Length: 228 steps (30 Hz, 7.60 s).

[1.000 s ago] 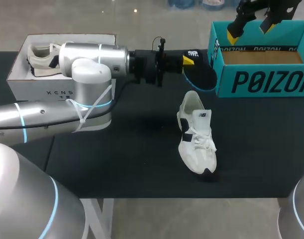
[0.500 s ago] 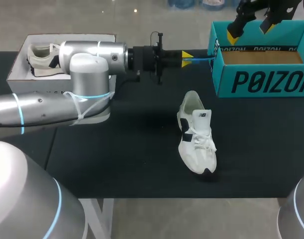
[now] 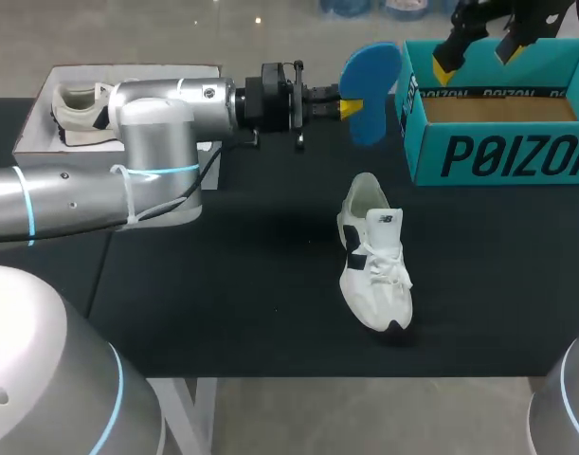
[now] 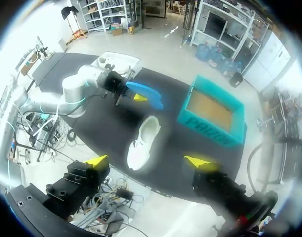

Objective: Take the shoe out of the shoebox, open the shoe tongue, remove and reinsert the insole, then place the shoe into the shoebox

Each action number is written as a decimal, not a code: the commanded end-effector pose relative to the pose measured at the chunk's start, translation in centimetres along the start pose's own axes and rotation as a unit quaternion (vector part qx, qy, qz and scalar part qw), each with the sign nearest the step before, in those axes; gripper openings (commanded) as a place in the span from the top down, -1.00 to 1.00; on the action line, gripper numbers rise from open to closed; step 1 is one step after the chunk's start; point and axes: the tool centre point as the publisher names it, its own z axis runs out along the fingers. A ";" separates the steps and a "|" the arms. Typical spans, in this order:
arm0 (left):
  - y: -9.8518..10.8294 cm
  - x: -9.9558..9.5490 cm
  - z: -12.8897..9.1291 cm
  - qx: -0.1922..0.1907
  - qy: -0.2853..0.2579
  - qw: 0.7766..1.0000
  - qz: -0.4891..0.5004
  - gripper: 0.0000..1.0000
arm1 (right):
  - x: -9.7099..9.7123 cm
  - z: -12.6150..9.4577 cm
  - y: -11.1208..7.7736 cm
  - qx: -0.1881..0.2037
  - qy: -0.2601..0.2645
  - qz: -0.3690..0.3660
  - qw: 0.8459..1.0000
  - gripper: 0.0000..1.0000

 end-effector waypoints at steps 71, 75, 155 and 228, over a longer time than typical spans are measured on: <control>4.3 -1.7 -3.0 -0.066 0.040 0.651 -0.755 1.00 | 0.0 0.0 0.2 0.002 0.000 0.001 1.000 -1.00; 4.1 -1.8 -2.8 -0.053 0.036 0.658 -0.750 1.00 | 0.0 0.0 0.2 0.002 0.000 0.001 1.000 -1.00; 4.0 3.2 -3.1 -0.100 0.058 0.867 -0.484 1.00 | 5.2 3.6 3.9 0.046 -0.052 0.046 0.997 -1.00; -0.2 1.3 -1.0 -0.129 0.030 0.991 0.033 1.00 | 5.2 3.6 3.9 0.046 -0.052 0.046 0.997 -1.00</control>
